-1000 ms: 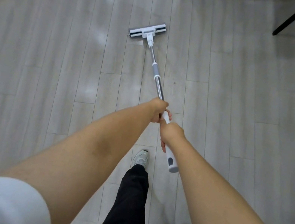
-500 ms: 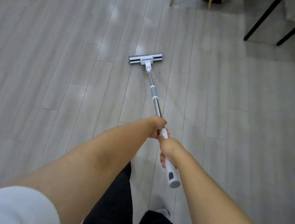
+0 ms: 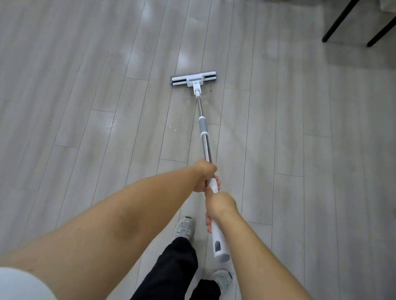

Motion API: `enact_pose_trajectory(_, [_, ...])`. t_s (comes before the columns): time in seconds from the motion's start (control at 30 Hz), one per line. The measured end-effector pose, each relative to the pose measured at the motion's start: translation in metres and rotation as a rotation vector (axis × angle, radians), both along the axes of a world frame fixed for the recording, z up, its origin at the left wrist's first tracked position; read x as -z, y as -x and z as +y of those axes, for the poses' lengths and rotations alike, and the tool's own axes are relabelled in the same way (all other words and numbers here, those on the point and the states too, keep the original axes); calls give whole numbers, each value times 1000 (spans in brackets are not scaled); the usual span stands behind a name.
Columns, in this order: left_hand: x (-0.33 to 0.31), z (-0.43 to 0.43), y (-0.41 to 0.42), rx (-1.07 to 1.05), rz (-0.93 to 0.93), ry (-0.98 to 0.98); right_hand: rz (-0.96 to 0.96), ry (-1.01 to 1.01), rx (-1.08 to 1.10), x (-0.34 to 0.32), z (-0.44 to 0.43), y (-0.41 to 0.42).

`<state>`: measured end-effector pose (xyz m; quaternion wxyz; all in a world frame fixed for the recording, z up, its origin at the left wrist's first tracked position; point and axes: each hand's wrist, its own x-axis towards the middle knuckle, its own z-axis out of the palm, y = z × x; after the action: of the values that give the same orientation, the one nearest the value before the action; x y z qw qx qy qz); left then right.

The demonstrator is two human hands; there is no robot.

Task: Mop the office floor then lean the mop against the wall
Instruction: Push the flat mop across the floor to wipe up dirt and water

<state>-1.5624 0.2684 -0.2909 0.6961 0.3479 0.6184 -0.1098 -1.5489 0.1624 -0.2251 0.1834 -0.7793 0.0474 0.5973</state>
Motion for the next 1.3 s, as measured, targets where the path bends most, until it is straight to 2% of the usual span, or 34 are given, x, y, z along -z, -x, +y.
enact_pose_trajectory(0.23, [10,82,9,52,1,-35,74,4,30,6,77,9])
enact_pose_trajectory(0.5, [14,53,24,72,-6,-66,129,46,28,7,51,22])
enact_pose_trajectory(0.7, [-11,-18,36,109,30,-85,185,48,41,-20,-21,30])
enact_pose_trajectory(1.03, [-38,-226,63,50,25,-84,192,76,-51,-62,-222,48])
enact_pose_trajectory(1.13, [-47,-252,64,6,30,-85,187,87,-54,-71,-248,45])
enact_pose_trajectory(1.3, [-48,-247,52,-1,47,-110,138,37,-87,-84,-243,31])
